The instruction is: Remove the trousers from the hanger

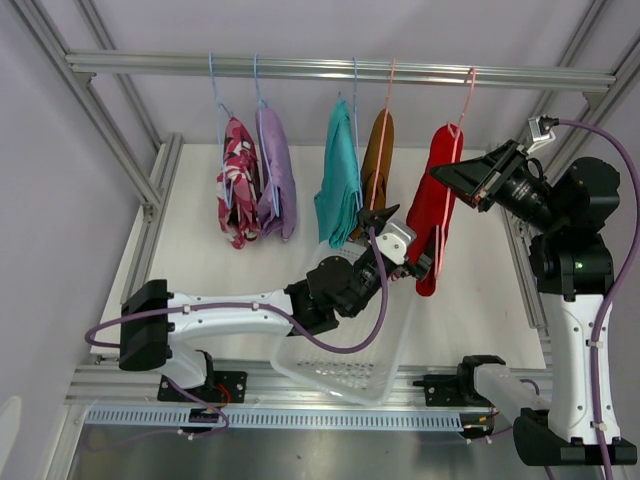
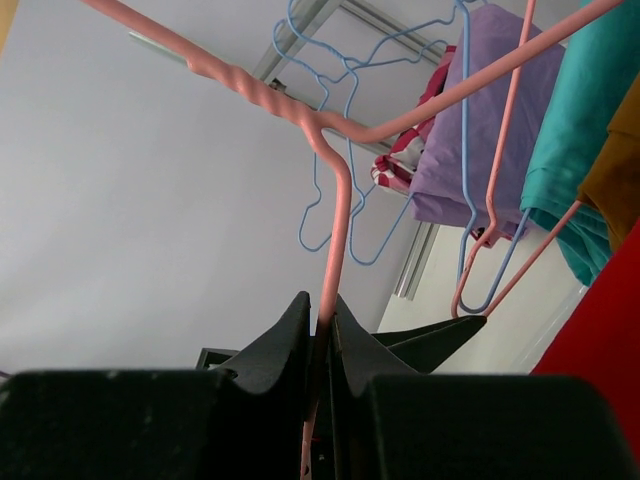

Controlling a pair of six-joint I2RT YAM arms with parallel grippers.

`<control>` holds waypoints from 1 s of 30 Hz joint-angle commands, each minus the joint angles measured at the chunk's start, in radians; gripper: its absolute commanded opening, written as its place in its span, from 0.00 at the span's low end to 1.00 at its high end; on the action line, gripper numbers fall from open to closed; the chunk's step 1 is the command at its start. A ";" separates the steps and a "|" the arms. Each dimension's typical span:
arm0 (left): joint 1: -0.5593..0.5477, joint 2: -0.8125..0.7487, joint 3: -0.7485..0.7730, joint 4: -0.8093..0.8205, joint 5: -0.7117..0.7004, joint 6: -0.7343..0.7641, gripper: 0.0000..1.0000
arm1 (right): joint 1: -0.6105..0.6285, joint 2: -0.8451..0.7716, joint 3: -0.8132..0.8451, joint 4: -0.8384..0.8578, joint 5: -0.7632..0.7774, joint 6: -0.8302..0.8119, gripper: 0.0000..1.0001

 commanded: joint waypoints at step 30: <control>0.039 0.027 0.014 0.082 -0.007 0.022 0.83 | -0.003 -0.054 0.017 0.205 -0.067 -0.005 0.00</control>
